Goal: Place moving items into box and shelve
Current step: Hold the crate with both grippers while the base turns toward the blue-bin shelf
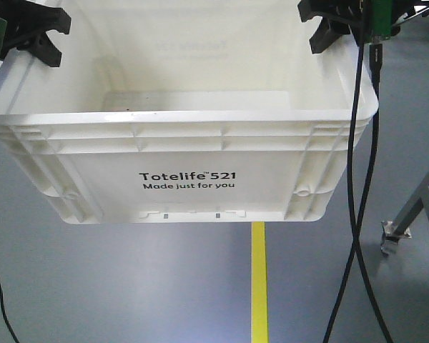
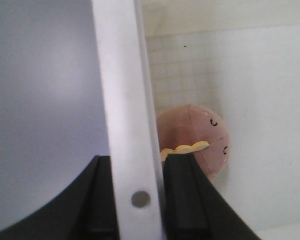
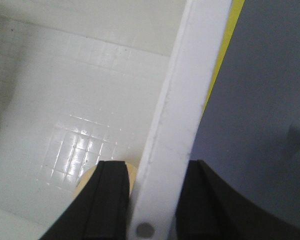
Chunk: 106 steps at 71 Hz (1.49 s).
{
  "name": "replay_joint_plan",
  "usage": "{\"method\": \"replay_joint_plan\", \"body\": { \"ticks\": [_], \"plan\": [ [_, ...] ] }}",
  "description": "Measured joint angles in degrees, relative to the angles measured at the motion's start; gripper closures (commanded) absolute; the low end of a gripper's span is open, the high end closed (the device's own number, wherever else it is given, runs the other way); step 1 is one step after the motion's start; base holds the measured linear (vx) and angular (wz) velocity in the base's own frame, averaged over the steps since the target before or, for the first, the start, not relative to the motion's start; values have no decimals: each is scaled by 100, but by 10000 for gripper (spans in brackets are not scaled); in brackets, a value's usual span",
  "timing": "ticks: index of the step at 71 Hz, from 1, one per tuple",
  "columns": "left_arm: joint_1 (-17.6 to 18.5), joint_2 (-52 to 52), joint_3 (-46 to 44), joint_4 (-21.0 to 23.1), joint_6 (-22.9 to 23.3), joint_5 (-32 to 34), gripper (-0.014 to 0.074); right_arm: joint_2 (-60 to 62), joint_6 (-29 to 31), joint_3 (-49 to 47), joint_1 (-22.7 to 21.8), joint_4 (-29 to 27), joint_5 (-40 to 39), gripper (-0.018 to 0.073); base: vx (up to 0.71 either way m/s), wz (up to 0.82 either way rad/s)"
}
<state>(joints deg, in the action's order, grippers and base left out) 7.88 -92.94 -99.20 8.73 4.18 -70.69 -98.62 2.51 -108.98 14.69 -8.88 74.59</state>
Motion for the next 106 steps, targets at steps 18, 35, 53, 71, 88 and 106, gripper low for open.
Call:
{"method": "replay_joint_plan", "body": {
  "ticks": [18,35,53,71,88,106],
  "plan": [
    [0,0,0,5,0,0,613,0,0,0,0,0,0,571,54,-7],
    [0,0,0,5,0,0,613,0,0,0,0,2,0,571,55,-6],
    [0,0,0,0,0,0,613,0,0,0,0,0,0,571,55,-4],
    [0,0,0,-7,0,0,613,0,0,0,0,0,0,571,55,-7],
    [0,0,0,-18,0,0,613,0,0,0,0,0,0,571,53,-18],
    [0,0,0,-12,0,0,613,0,0,0,0,0,0,571,51,-25]
  ]
}}
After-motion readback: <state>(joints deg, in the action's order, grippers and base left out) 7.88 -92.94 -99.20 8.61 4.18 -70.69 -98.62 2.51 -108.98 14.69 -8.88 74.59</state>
